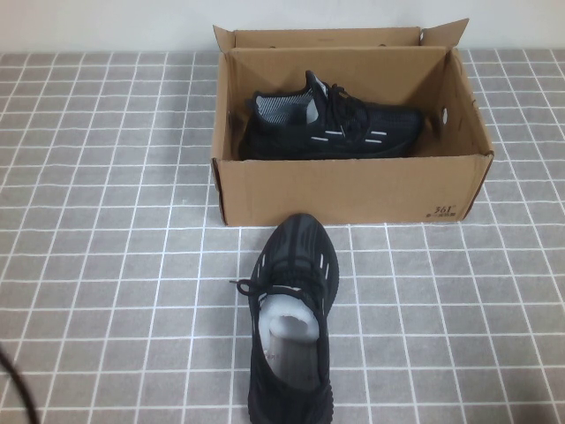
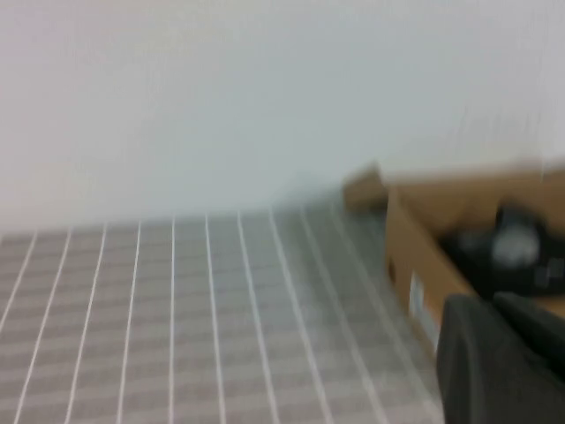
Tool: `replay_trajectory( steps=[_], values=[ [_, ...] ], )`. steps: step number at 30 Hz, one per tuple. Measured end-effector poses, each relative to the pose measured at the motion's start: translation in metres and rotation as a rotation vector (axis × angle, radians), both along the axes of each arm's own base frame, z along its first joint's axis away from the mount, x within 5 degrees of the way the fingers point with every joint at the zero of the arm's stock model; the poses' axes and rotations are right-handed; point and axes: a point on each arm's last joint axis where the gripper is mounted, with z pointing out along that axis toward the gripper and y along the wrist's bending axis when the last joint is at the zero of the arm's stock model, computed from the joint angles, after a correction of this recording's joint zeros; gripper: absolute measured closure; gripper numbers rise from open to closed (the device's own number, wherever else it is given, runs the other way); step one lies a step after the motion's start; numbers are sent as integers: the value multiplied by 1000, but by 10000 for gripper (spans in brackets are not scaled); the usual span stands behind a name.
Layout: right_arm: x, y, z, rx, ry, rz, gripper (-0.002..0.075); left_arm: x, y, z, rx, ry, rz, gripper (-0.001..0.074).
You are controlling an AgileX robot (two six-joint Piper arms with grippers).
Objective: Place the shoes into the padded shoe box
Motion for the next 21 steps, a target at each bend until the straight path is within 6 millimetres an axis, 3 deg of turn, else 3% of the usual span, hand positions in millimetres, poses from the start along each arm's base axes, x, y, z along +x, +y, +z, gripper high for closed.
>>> replay_trajectory(
  steps=[11,21],
  values=[
    [0,0,0,2,0,0,733,43,-15,17,194,332,-132,739],
    [0,0,0,0,0,0,732,99,-52,-4,94,464,-421,739]
  ],
)
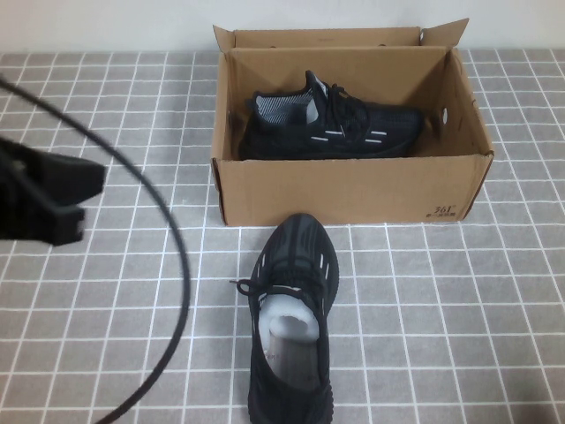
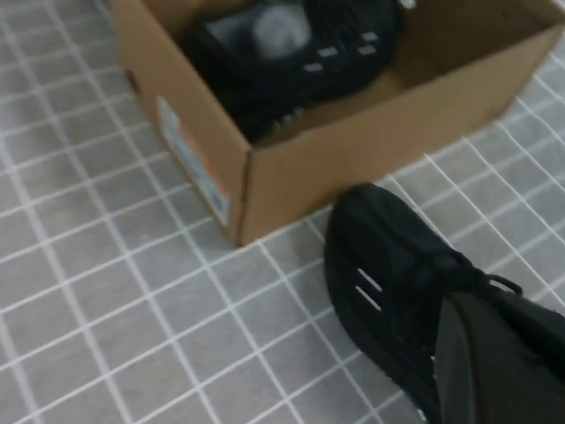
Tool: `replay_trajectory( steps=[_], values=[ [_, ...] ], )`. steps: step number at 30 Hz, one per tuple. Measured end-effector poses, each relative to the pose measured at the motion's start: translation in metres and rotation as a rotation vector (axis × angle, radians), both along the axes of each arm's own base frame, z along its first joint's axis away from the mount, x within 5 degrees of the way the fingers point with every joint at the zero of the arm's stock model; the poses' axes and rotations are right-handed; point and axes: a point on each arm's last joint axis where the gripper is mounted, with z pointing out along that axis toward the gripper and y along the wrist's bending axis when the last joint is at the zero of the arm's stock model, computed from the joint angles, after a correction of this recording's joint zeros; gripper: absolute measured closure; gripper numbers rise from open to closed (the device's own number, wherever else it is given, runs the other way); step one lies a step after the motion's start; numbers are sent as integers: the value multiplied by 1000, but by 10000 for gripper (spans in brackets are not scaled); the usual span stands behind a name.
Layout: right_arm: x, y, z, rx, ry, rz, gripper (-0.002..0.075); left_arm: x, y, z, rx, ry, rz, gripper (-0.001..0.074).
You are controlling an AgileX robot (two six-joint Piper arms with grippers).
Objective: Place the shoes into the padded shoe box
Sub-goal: Pick up the shoe from the table
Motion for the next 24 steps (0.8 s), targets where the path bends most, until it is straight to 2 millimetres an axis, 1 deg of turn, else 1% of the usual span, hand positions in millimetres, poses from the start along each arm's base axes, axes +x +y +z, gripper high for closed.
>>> replay_trajectory(
  steps=[2,5,8,11,16,21,24],
  values=[
    [0,0,0,0,0,0,732,10,-6,-4,12,26,-39,739],
    [0,0,0,0,0,0,732,21,-21,-6,27,58,-110,739],
    [0,0,0,0,0,0,732,30,-40,-9,66,72,-190,739],
    [0,0,0,0,0,0,733,35,-61,-16,165,84,-289,739],
    [0,0,0,0,0,0,732,33,-91,-29,326,114,-453,739],
    [0,0,0,0,0,0,732,27,-114,-35,349,80,-527,738],
    [0,0,0,0,0,0,732,26,-121,-34,356,27,-552,716]
  ],
)
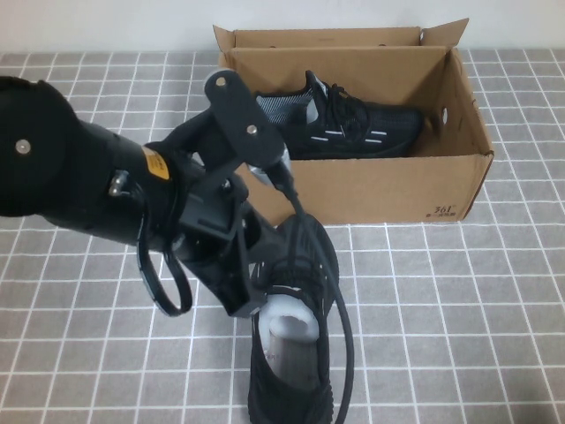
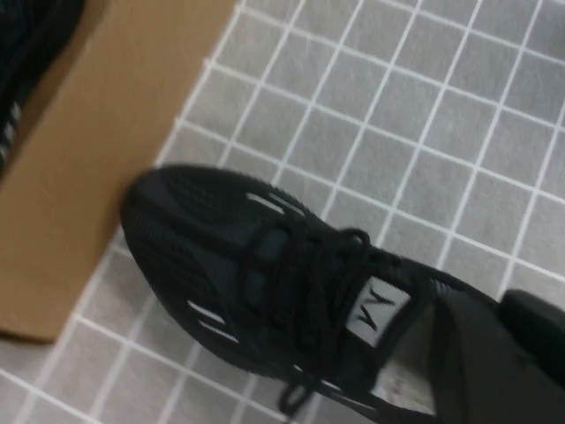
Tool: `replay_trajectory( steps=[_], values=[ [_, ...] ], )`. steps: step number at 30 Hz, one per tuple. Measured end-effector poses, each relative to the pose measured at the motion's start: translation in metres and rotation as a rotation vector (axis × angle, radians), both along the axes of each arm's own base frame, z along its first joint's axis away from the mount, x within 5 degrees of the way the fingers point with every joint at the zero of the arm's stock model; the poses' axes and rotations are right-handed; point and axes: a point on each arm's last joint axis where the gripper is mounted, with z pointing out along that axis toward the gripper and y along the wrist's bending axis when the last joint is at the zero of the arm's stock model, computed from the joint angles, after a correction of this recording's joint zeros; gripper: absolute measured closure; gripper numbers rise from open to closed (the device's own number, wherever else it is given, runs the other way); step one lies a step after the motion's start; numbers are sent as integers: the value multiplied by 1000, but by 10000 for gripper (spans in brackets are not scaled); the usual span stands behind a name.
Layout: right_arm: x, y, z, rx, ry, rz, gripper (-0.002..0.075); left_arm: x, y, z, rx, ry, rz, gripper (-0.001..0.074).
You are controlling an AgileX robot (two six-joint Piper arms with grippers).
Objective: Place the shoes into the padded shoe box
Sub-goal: Pick up the shoe from the table
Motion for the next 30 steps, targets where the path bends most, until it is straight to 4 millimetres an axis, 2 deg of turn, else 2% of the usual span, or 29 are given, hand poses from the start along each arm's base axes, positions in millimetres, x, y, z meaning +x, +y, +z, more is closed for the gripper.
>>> replay_trajectory(
  steps=[3,5,7,9,10,12,16,23,30],
  values=[
    [0,0,0,0,0,0,732,0,-1,2,10,-39,-37,628],
    [0,0,0,0,0,0,732,2,-2,0,26,-52,-58,505],
    [0,0,0,0,0,0,732,4,-3,-4,41,-46,-70,342],
    [0,0,0,0,0,0,732,7,-5,-11,65,-37,-78,213],
    [0,0,0,0,0,0,732,10,-6,-14,82,-33,-82,165],
    [0,0,0,0,0,0,732,14,-8,-22,116,-21,-90,118],
    [0,0,0,0,0,0,732,23,-12,-38,183,-3,-101,89],
    [0,0,0,2,0,0,732,37,-21,-63,229,23,-102,87],
    [0,0,0,2,0,0,732,48,-28,-79,231,16,-89,104]
  ],
)
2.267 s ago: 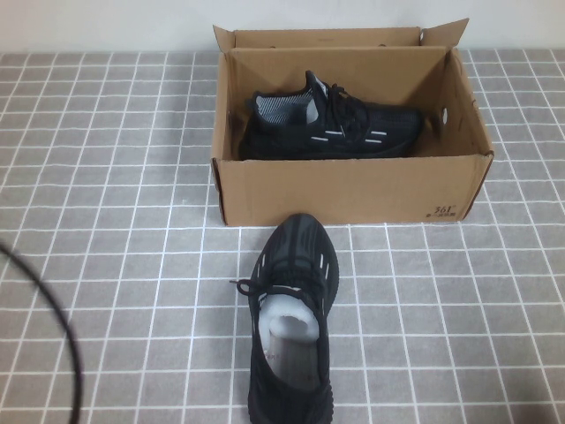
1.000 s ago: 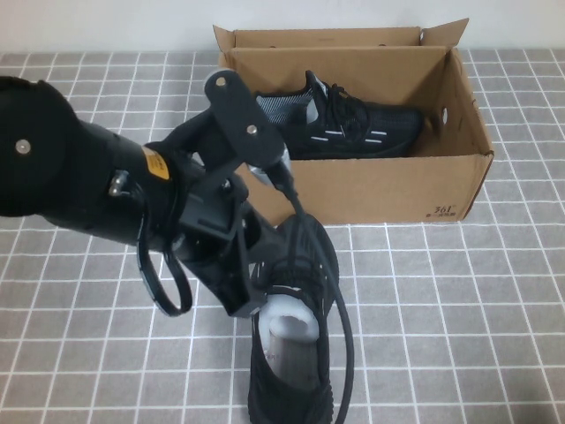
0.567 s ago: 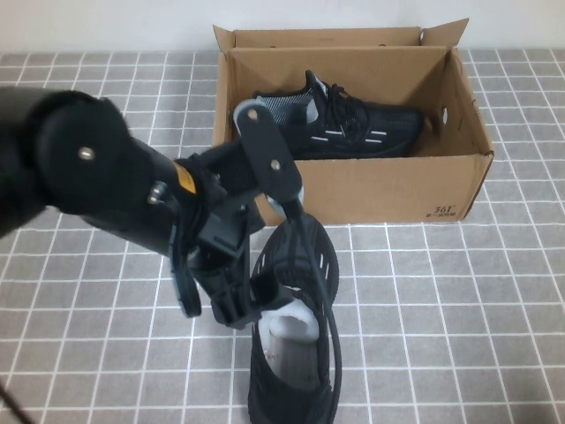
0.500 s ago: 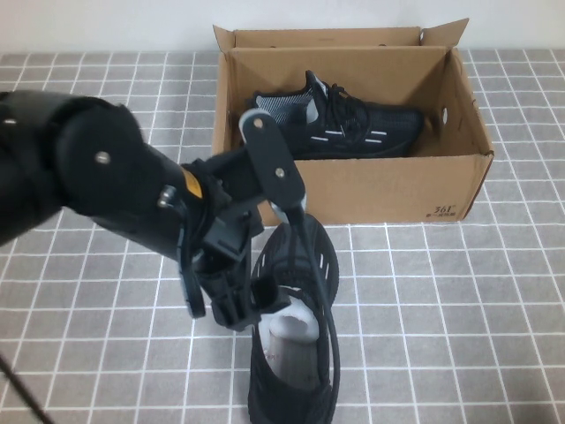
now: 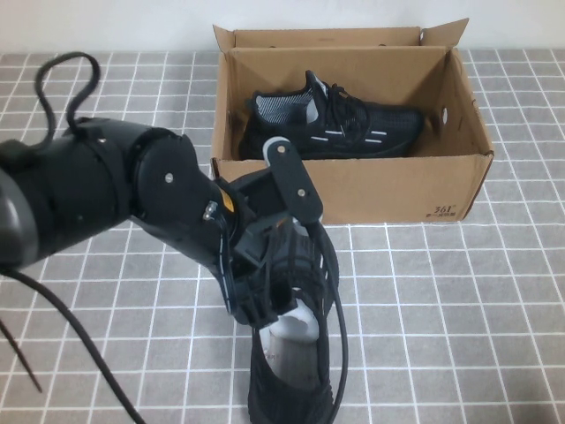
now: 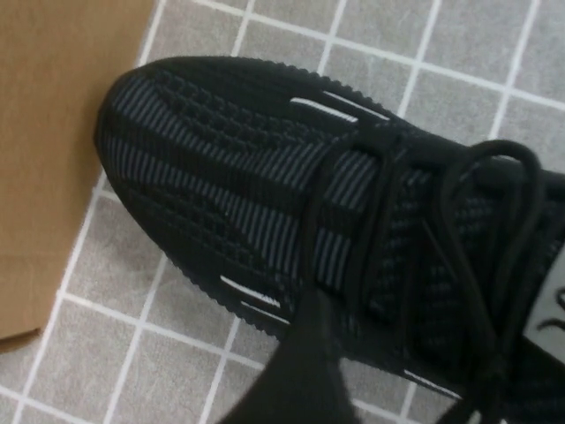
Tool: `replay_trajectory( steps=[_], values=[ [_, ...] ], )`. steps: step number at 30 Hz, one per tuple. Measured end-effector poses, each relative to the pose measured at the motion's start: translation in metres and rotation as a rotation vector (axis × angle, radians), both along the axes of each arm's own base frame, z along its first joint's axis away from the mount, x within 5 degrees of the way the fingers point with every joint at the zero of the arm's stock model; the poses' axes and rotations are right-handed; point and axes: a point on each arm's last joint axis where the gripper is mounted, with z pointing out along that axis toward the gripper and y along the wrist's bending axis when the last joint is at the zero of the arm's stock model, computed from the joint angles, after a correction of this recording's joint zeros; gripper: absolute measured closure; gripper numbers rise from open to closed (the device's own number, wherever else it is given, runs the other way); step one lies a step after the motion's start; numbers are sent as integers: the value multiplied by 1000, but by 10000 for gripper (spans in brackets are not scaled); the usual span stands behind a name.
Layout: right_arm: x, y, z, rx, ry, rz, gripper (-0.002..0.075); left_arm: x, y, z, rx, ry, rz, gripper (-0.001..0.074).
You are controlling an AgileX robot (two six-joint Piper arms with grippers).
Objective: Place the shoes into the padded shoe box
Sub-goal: Pick up the shoe from the table
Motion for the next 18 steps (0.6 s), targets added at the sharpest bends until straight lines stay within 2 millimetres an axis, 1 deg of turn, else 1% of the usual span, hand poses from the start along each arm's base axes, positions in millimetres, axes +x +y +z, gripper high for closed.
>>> replay_trajectory(
  steps=[1,3,5,7,8,9,10,12,15,18],
  values=[
    [0,0,0,0,0,0,732,1,-1,-2,1,0,1,129],
    [0,0,0,0,0,0,732,2,-2,-5,4,4,2,213],
    [0,0,0,-2,0,0,732,3,-2,-6,7,8,2,358],
    [0,0,0,-2,0,0,733,3,-3,-8,13,15,1,531],
    [0,0,0,-2,0,0,732,3,-3,-9,14,20,1,602],
    [0,0,0,-2,0,0,732,3,-3,-10,16,27,1,640],
    [0,0,0,-2,0,0,732,3,-3,-11,16,36,3,673],
    [0,0,0,-2,0,0,732,2,-5,-9,12,55,8,703],
    [0,0,0,-2,0,0,733,3,-6,0,13,98,33,717],
    [0,0,0,-2,0,0,732,4,-11,18,-7,142,55,722]
  ],
)
